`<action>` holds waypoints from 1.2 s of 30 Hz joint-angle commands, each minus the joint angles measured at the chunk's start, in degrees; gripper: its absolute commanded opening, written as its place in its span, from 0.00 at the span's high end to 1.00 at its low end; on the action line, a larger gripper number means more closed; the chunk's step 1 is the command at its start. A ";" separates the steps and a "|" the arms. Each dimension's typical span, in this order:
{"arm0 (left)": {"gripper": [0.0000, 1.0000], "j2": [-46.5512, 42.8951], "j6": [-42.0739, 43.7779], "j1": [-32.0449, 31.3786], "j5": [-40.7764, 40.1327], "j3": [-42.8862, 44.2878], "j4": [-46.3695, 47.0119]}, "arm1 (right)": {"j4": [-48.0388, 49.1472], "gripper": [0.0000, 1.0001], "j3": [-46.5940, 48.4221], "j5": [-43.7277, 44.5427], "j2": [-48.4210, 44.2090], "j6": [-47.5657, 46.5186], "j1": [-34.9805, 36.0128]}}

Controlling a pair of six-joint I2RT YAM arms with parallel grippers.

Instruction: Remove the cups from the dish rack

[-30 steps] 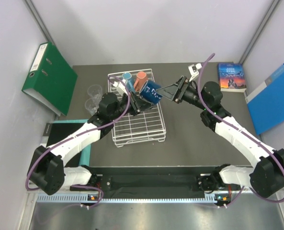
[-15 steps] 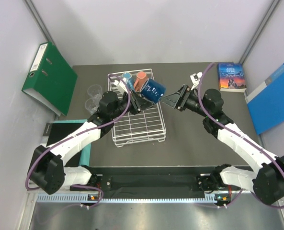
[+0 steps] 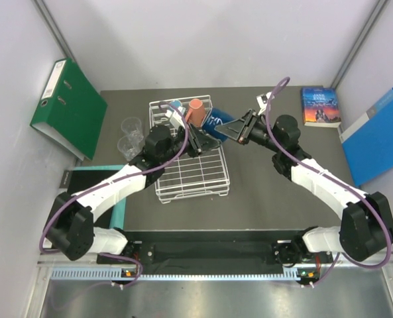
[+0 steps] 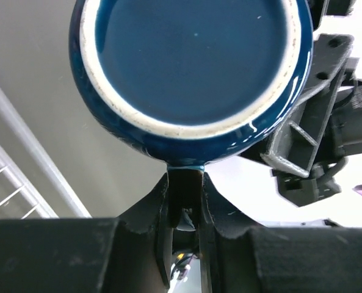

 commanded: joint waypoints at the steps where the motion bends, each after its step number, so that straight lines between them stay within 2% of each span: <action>1: 1.00 0.70 2.99 -2.02 9.01 4.73 5.94 | 6.70 0.81 3.61 1.78 1.31 -2.24 0.15; 5: 1.00 2.81 3.34 -2.11 10.68 6.05 5.86 | 10.30 1.00 2.91 1.16 1.84 -0.57 0.32; 12: 1.00 6.06 4.39 -2.02 13.32 7.63 4.28 | 17.06 1.00 2.29 -0.33 2.80 2.33 0.32; 15: 0.99 6.67 5.36 -1.59 12.00 8.51 0.06 | 15.76 1.00 2.90 0.19 1.93 0.58 0.32; 16: 0.95 6.50 5.45 -1.41 11.92 8.34 -0.29 | 13.49 1.00 3.08 0.54 1.05 -0.21 0.32; 19: 0.68 5.89 5.27 -0.62 11.21 7.38 -0.65 | 10.49 1.00 3.96 1.51 -0.27 -2.76 0.32; 20: 0.52 5.54 5.10 -0.09 11.04 7.28 -0.56 | 10.13 1.00 4.14 1.51 -0.45 -3.20 0.32; 24: 0.28 5.10 4.31 0.70 11.04 6.93 0.23 | 8.46 1.00 4.58 2.21 -1.33 -4.70 0.32; 29: 0.08 4.57 3.95 1.75 9.37 7.11 -1.61 | 5.04 1.00 5.89 3.53 -3.00 -6.80 -0.03; 30: 0.01 4.39 3.95 2.02 8.84 7.11 -2.31 | 0.60 1.00 6.85 5.10 -3.35 -9.16 -0.38; 31: 0.01 4.22 4.21 2.46 7.62 7.37 -4.58 | -3.19 1.00 8.34 6.68 -3.70 -11.10 -0.55; 32: 0.01 3.69 4.56 3.42 6.56 7.55 -6.25 | -8.88 1.00 13.06 8.70 -3.70 -13.73 -1.17; 33: 0.01 3.25 4.92 3.77 5.51 7.81 -8.19 | -19.73 1.00 15.97 14.55 -3.35 -19.67 -1.35; 34: 0.01 2.81 6.14 4.47 4.02 8.85 -10.38 | -26.45 1.00 19.22 18.52 -2.05 -22.51 -1.43; 35: 0.01 2.11 6.93 4.66 0.52 9.47 -15.80 | -32.09 1.00 26.04 26.83 -0.90 -25.15 -1.70; 36: 0.01 1.58 7.81 4.83 -1.08 10.00 -18.03 | -41.80 1.00 29.42 31.00 0.50 -29.18 -1.87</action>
